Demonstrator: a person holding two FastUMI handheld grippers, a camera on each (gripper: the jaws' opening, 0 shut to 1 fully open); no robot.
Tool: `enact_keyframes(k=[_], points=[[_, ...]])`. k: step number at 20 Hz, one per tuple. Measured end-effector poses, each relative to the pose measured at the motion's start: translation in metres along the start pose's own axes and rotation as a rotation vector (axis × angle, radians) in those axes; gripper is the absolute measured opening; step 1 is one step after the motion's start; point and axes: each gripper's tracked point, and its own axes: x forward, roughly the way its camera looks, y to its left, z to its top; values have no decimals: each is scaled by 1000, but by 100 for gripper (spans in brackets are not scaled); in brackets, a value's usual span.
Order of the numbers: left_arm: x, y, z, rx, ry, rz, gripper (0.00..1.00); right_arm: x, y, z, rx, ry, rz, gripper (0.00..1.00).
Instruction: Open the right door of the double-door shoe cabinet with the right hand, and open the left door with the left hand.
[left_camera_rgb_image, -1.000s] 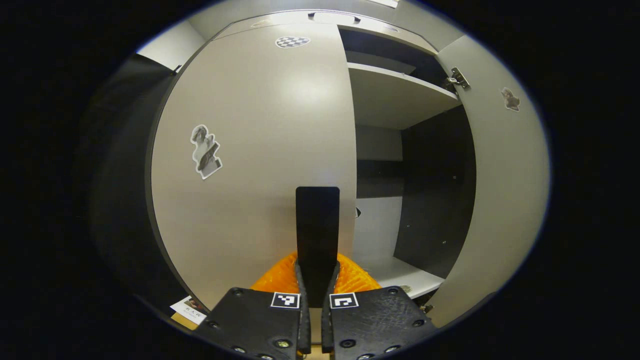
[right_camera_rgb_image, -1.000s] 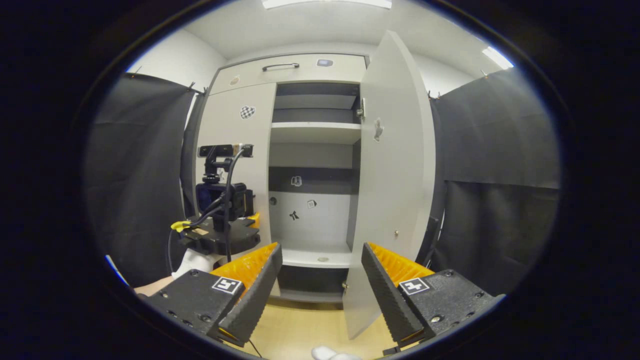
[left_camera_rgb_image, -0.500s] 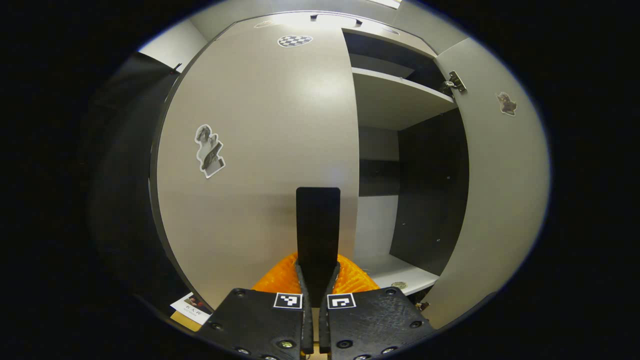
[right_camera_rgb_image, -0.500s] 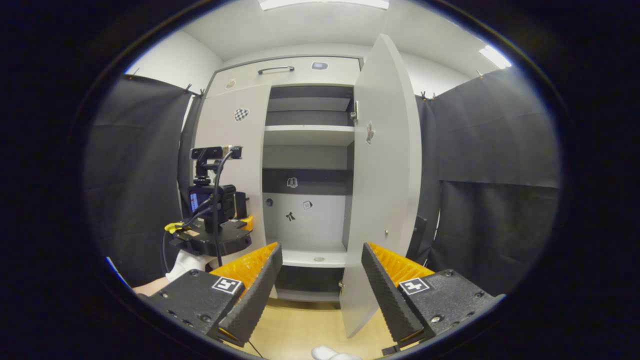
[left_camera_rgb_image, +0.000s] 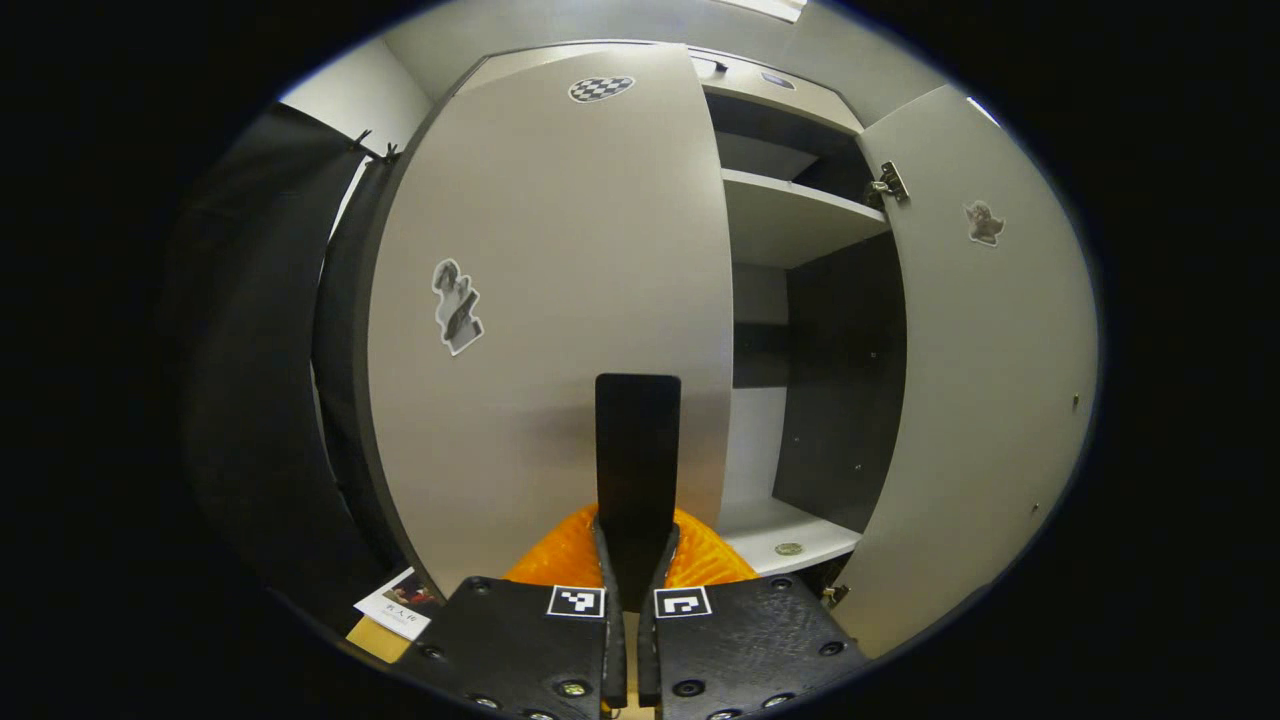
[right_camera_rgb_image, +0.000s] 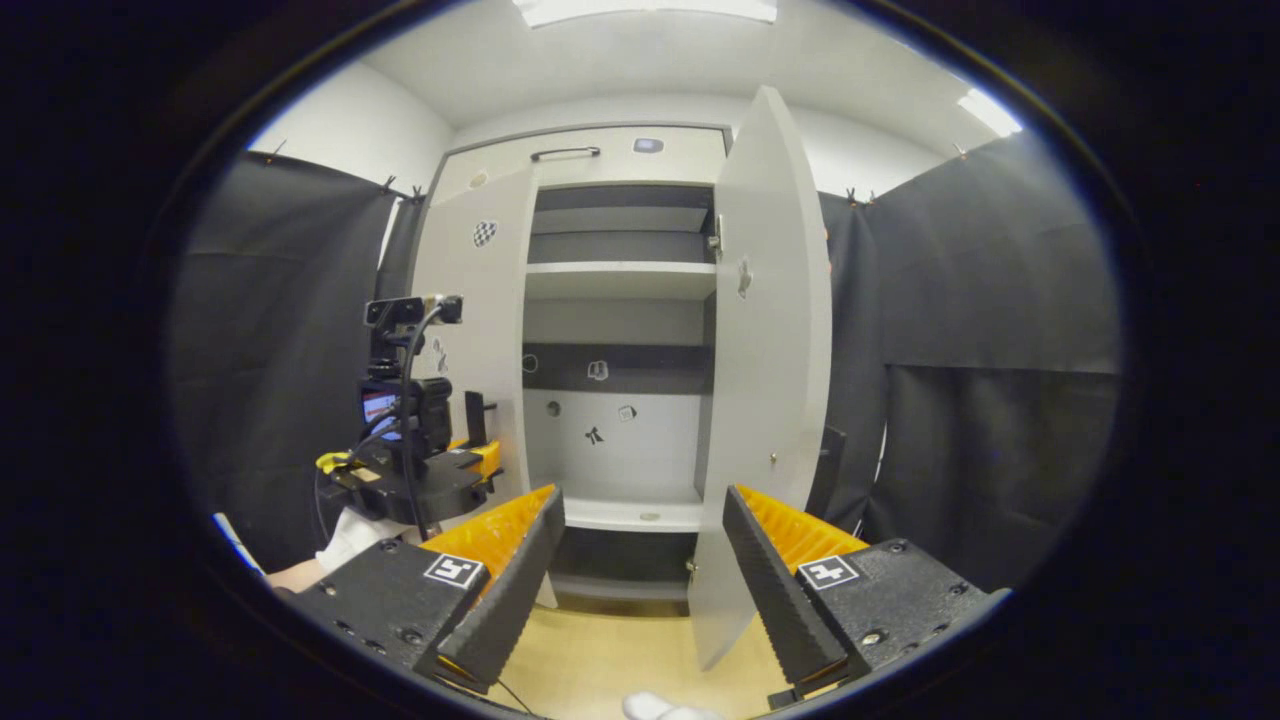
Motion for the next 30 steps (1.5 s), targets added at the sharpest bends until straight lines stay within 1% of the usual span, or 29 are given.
enact_keyframes(k=[3, 6, 9, 13, 18, 22, 25, 30], points=[[-19, 8, -2, -9, 7, 2, 4, -10, 4, -1, -3, -5, 14, 99], [-36, 17, 0, -4, 5, 9, 4, -12, 9, -2, 0, -1, 31, 99], [-54, 29, -1, -28, 11, 14, 4, -13, 11, -2, 3, -3, 44, 99], [-76, 47, 0, -19, 12, 37, 3, -12, 18, -2, 6, -6, 63, 99], [-91, 63, -1, -12, 17, 31, 3, -8, 33, -5, 15, 3, 105, 99], [-100, 77, -2, -1, 16, 52, 3, -5, 41, -5, 21, 0, 123, 99], [-106, 85, 0, -26, 19, 61, 3, -3, 46, -6, 26, 4, 135, 99], [-118, 110, -2, -17, 16, 94, 2, 2, 58, -7, 28, 7, 156, 99]])
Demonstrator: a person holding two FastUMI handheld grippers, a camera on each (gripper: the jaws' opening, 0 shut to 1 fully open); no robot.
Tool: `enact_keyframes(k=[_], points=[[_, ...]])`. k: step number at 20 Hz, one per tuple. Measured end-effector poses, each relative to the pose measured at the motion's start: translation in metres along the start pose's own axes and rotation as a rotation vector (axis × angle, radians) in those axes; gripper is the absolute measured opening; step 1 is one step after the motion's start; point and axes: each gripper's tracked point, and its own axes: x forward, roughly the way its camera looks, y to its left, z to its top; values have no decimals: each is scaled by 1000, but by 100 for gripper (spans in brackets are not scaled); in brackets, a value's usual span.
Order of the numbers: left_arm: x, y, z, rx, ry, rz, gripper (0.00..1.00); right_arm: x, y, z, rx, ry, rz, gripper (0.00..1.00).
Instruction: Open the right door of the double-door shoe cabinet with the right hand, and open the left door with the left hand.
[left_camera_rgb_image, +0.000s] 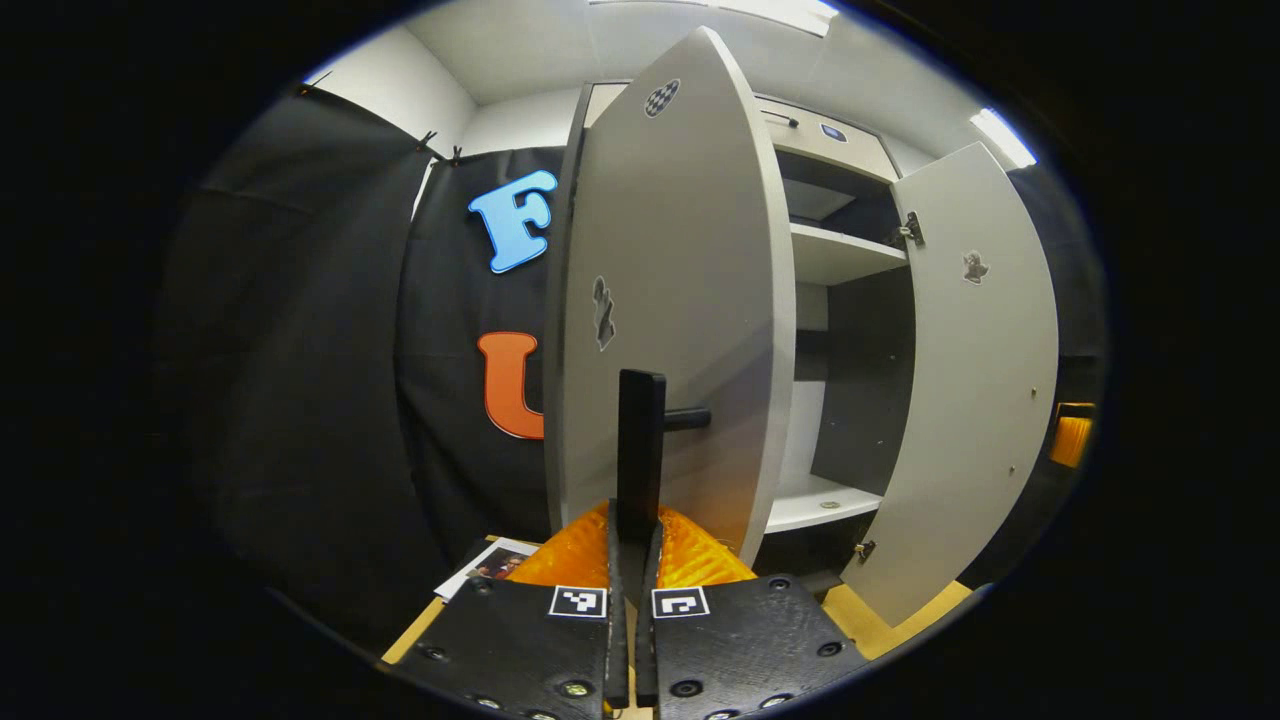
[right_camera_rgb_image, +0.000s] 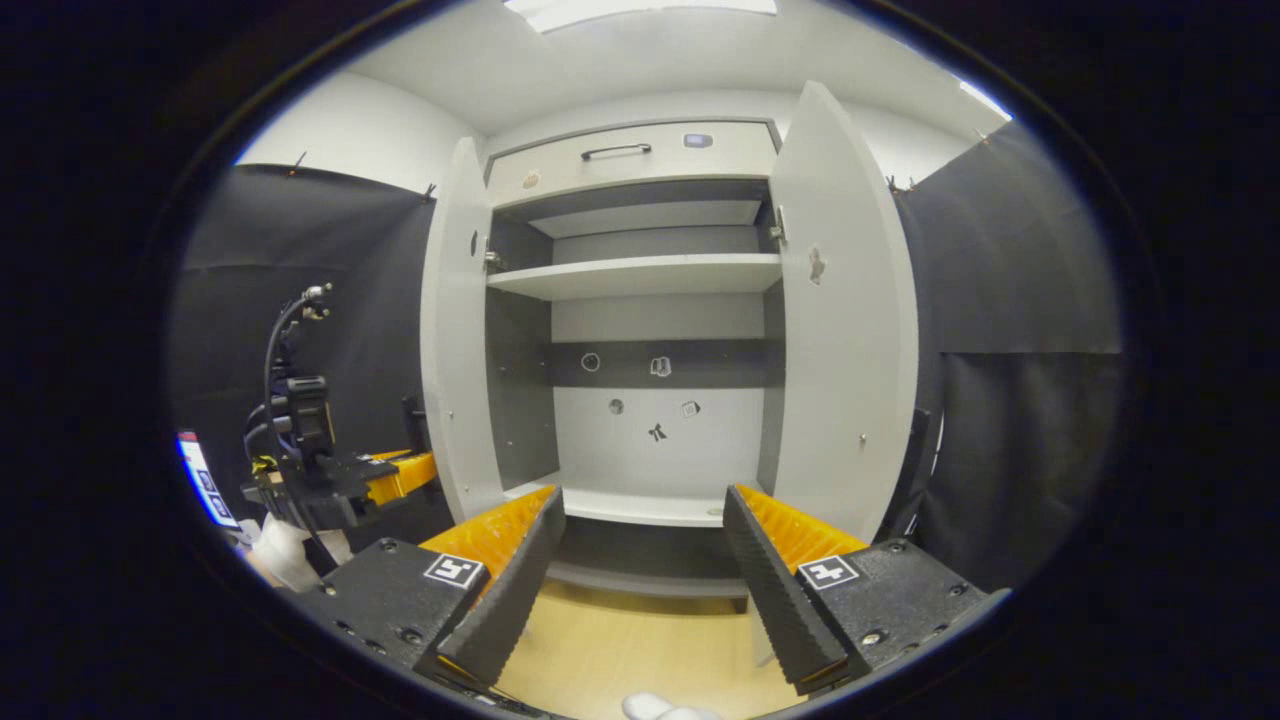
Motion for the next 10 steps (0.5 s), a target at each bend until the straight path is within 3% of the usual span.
enact_keyframes(k=[5, 10], points=[[-6, 31, 1, -32, -9, -11, 2, 3, 8, 1, 4, -3, 16, 99], [-10, 83, 2, 38, 0, 70, 0, 7, 16, 0, 10, 1, 31, 99]])
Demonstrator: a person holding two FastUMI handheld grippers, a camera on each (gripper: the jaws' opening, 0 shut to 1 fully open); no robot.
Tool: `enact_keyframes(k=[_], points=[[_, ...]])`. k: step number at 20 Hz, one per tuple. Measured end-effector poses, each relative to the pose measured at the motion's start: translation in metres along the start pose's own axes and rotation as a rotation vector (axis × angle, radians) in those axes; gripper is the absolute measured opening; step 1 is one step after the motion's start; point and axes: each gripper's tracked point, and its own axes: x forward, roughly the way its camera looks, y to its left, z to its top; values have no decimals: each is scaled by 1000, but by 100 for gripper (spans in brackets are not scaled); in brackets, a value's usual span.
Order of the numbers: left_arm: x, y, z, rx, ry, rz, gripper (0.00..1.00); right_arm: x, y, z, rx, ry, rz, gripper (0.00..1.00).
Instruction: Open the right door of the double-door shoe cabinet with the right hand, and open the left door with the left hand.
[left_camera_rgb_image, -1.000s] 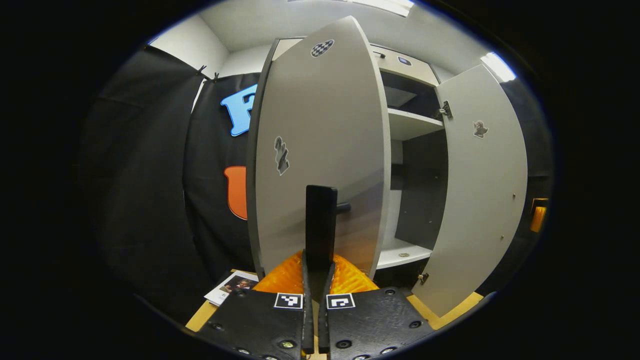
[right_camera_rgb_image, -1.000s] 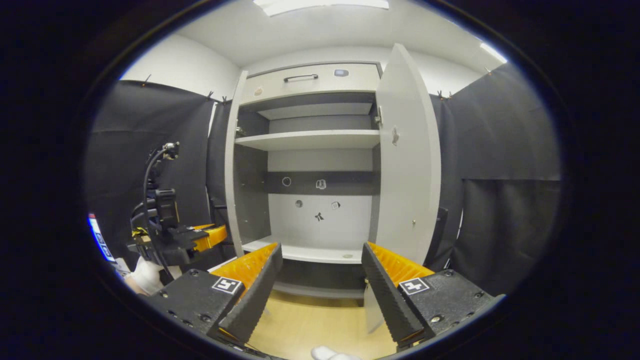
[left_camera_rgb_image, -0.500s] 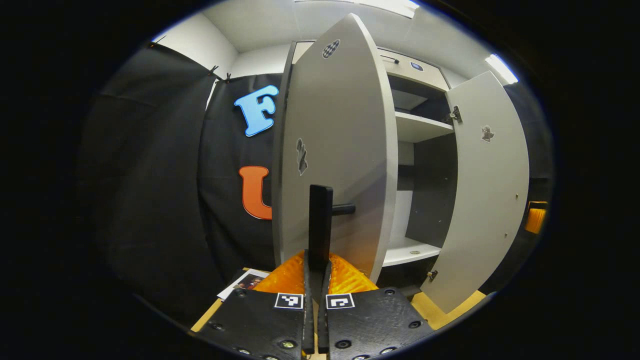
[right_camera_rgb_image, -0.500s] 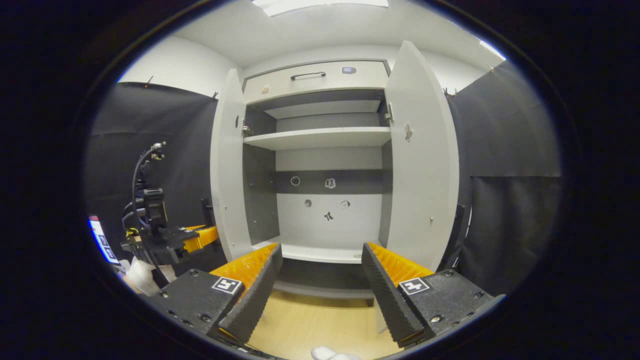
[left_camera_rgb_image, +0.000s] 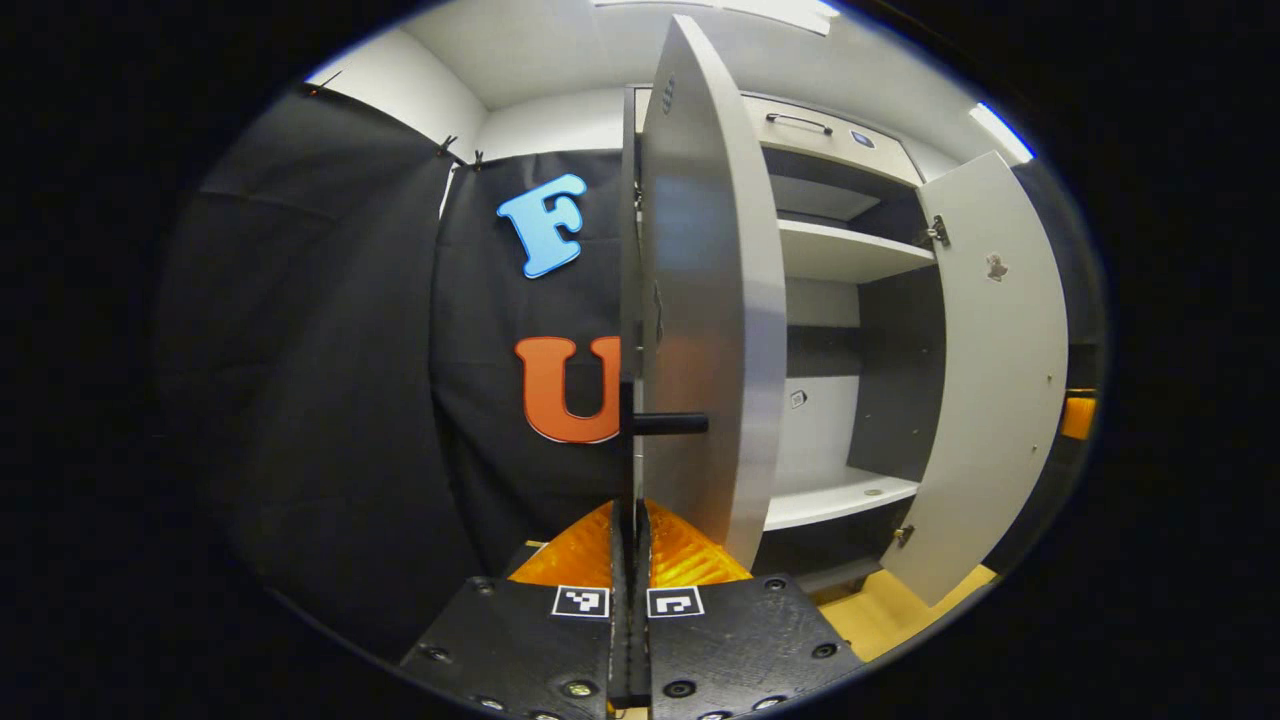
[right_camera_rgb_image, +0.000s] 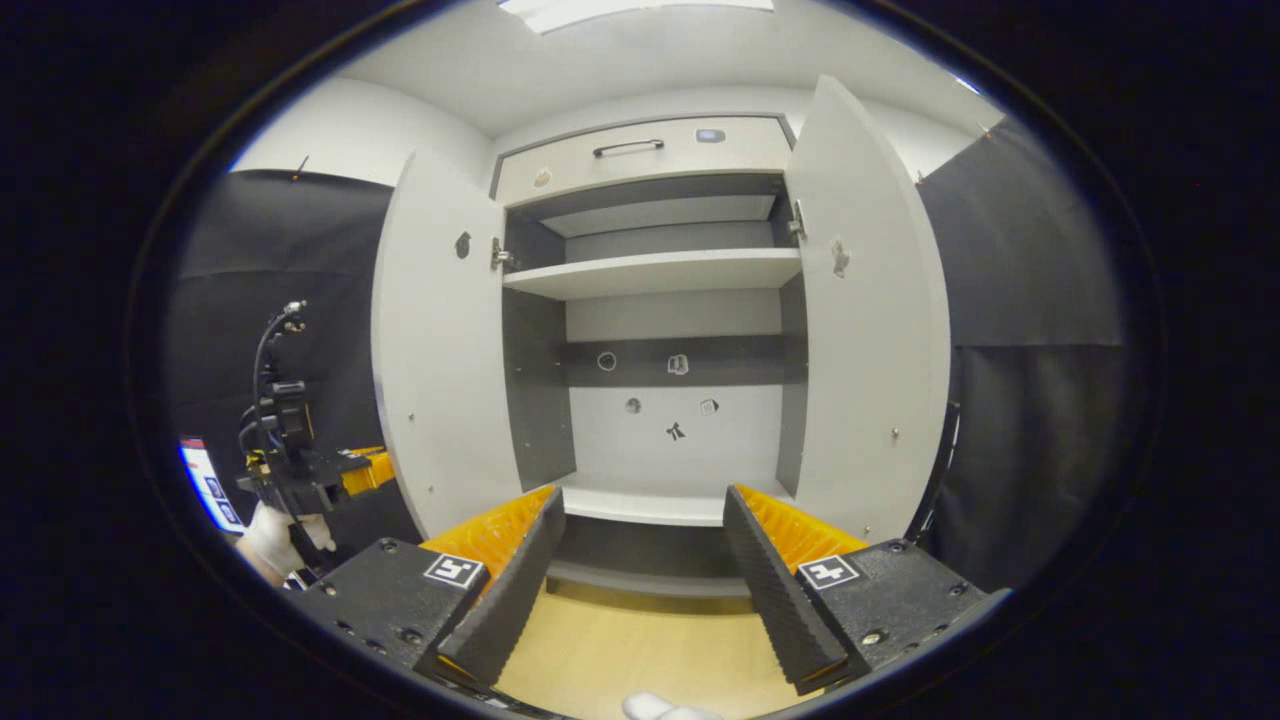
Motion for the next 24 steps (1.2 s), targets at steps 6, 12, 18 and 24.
enact_keyframes(k=[6, 12, 18, 24], points=[[3, 11, 0, -13, -2, -64, 0, 2, 10, -3, -2, 5, 11, 99], [-9, 21, 0, 62, 9, 12, 7, -2, 15, -6, -9, 6, 7, 99], [-33, 43, -11, 58, 9, 83, 75, -1, 13, -8, -6, 5, -8, 99], [-73, 39, -18, 66, 34, 119, 96, -2, 10, -8, -8, 5, -28, 99]])
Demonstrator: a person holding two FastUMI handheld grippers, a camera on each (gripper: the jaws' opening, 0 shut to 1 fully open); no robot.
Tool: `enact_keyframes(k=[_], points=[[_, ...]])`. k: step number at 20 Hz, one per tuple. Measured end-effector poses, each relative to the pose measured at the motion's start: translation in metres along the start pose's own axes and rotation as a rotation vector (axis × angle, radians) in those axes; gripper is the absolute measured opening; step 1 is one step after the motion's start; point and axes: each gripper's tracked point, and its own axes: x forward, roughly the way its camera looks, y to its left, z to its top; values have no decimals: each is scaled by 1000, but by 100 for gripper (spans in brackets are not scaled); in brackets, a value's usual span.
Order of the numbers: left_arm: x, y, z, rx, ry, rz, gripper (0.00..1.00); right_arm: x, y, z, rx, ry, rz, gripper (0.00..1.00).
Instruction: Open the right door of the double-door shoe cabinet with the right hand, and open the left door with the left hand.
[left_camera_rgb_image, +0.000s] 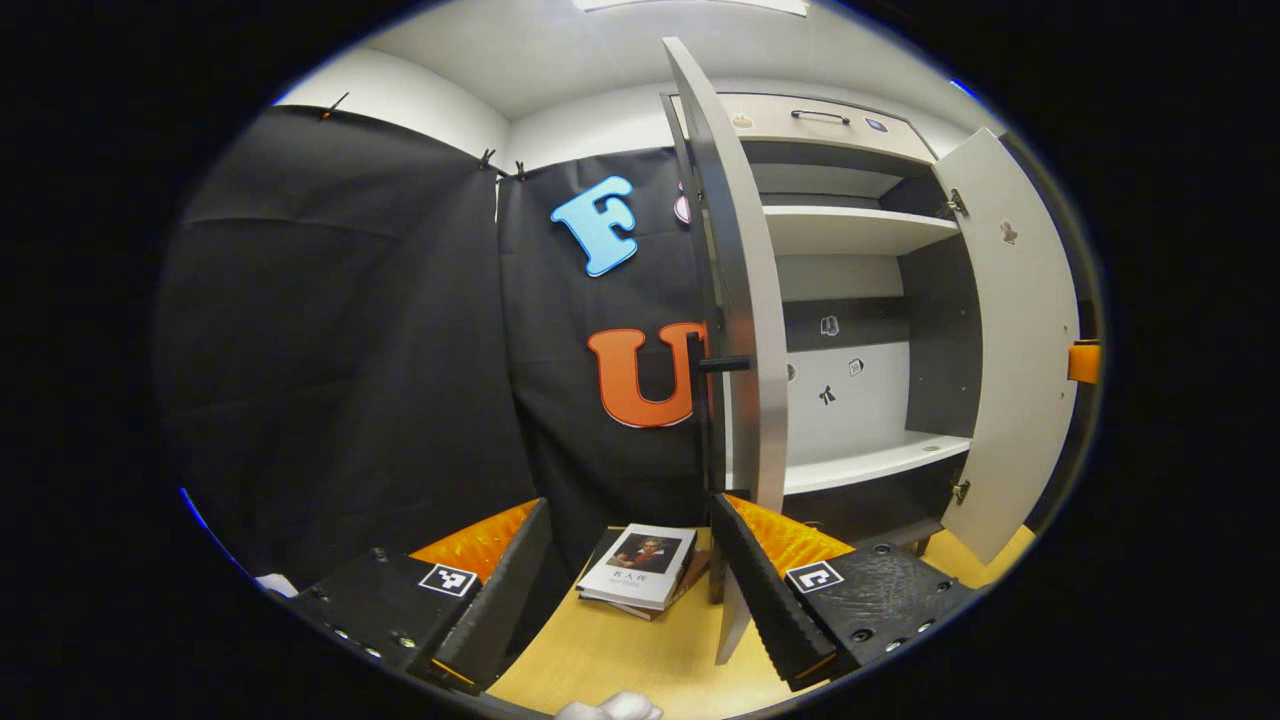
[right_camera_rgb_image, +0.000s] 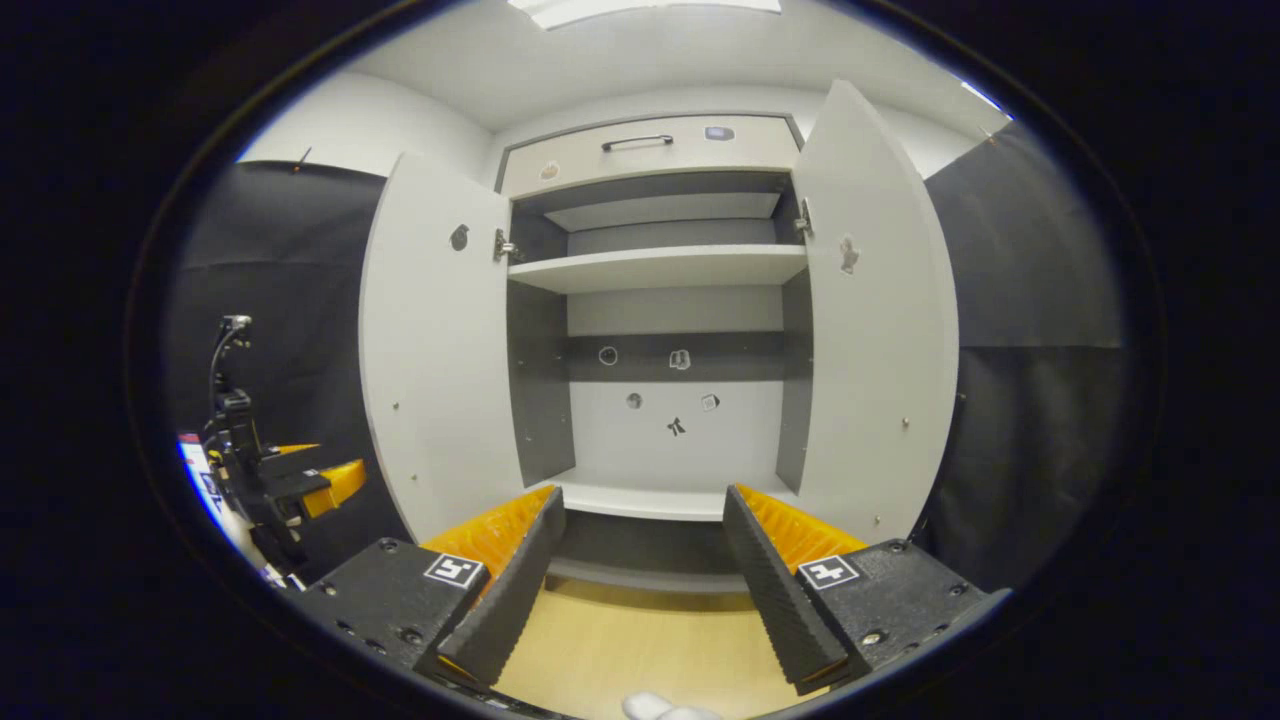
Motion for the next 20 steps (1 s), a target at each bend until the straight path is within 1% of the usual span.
enact_keyframes(k=[2, 3, 4, 7, 10, 15, 18, 20], points=[[-14, -11, 7, 7, -4, -7, 97, -1, -6, 2, -6, -4, -15, 99], [-20, -19, 16, 8, -20, -15, 100, -2, -8, 2, -7, -5, -22, 99], [-25, -29, 24, 1, -32, -26, 96, -3, -11, 2, -6, -6, -28, 99], [-37, -63, 46, -33, -56, -76, 96, -5, -23, 6, -11, -7, -60, 99], [-41, -86, 61, -33, -70, -96, 96, -10, -39, 11, -15, -20, -106, 99], [-40, -119, 73, -23, -95, -130, 96, -16, -60, 12, -17, -28, -158, 99], [-34, -137, 69, -28, -84, -164, 96, -16, -69, 11, -8, -28, -181, 99], [-32, -143, 70, -26, -83, -173, 96, -15, -73, 11, -10, -29, -192, 99]])
